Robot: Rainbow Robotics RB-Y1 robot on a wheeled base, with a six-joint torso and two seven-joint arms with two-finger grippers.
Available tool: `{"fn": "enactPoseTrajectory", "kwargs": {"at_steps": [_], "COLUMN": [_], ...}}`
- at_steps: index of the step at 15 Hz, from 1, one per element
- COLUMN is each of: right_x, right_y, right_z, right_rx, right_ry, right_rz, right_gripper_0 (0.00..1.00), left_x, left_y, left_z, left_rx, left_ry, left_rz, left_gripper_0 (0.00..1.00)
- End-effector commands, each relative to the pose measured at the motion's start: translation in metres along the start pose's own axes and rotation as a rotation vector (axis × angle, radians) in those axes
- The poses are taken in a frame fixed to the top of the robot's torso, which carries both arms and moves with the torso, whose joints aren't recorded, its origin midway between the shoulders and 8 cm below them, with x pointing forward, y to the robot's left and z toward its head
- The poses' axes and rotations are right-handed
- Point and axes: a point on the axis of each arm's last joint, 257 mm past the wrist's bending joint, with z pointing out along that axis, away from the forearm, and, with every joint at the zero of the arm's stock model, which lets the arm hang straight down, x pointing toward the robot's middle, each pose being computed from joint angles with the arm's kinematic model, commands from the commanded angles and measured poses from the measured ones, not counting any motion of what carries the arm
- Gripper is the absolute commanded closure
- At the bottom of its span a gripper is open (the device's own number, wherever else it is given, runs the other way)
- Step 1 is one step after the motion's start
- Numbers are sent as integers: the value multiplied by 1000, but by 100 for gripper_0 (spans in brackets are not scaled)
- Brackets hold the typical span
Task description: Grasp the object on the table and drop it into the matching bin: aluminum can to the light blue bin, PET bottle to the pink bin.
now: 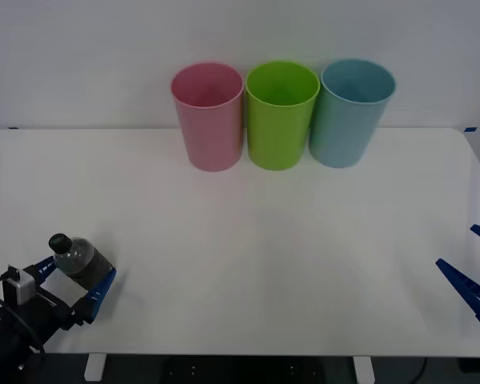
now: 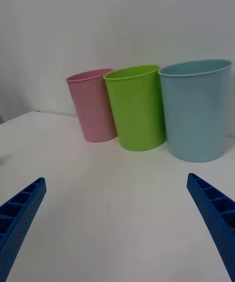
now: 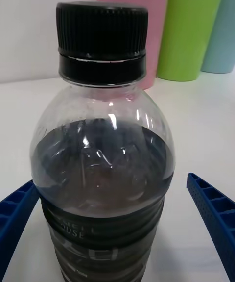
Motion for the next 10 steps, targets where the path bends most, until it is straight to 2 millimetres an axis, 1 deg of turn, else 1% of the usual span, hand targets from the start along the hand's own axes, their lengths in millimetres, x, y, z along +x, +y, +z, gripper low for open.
{"fn": "enactPoseTrajectory", "kwargs": {"at_steps": [1,2,3,10], "right_x": [0,0,0,0], "right_y": [0,0,0,0], "right_z": [0,0,0,0], "right_rx": [0,0,0,0], "right_ry": [0,0,0,0], "right_rz": [0,0,0,0], "right_gripper_0": [0,0,0,0], "left_x": [0,-1,-1,-1], "left_y": [0,0,0,1], "left_z": [0,1,1,-1], "left_rx": [2,1,0,-2], "left_ry": [0,-2,-2,-1], "left_rz": [1,6,8,13], "left_gripper_0": [72,94,100,100]}}
